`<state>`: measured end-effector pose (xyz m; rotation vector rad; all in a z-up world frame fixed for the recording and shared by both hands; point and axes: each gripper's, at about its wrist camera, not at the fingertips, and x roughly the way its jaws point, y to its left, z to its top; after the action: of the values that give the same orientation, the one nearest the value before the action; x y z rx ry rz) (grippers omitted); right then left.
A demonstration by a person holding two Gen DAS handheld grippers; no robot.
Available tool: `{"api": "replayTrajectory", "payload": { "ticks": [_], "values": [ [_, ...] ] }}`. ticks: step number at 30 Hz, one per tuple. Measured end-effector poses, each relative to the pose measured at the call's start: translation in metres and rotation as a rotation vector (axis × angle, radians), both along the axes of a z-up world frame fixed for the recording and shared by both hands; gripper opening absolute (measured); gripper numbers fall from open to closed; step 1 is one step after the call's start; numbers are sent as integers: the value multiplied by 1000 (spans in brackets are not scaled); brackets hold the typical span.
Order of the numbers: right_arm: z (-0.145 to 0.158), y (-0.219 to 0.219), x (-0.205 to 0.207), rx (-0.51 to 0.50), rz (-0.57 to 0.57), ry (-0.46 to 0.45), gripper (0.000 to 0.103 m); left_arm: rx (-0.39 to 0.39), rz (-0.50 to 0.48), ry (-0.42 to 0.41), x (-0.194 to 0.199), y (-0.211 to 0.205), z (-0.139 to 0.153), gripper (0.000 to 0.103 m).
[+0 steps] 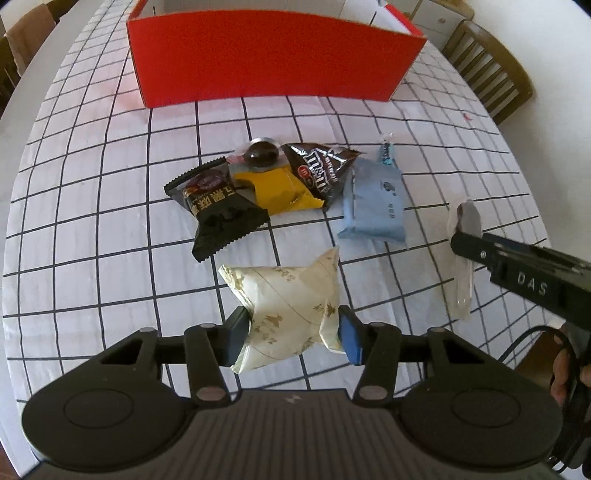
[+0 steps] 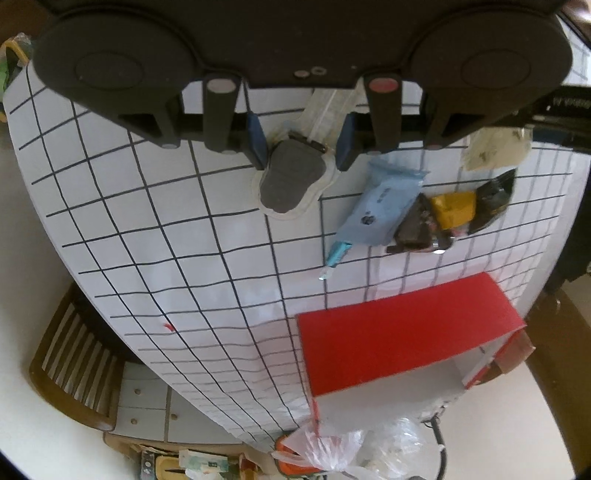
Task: Organize snacks
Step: 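Carry both held snacks over the red box and lower them inside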
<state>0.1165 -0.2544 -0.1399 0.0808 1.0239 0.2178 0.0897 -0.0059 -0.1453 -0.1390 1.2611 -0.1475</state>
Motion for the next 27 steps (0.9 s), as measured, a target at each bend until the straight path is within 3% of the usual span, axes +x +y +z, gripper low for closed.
{"api": "replayTrajectory", "payload": {
  "ticks": [13,27],
  "values": [
    [78,20,-11,28,127,-137,39,-39,34,-119,-4,14,61,51],
    [144,42,50,23,210,-275,39,27,38,-337,41,19,147,51]
  ]
}}
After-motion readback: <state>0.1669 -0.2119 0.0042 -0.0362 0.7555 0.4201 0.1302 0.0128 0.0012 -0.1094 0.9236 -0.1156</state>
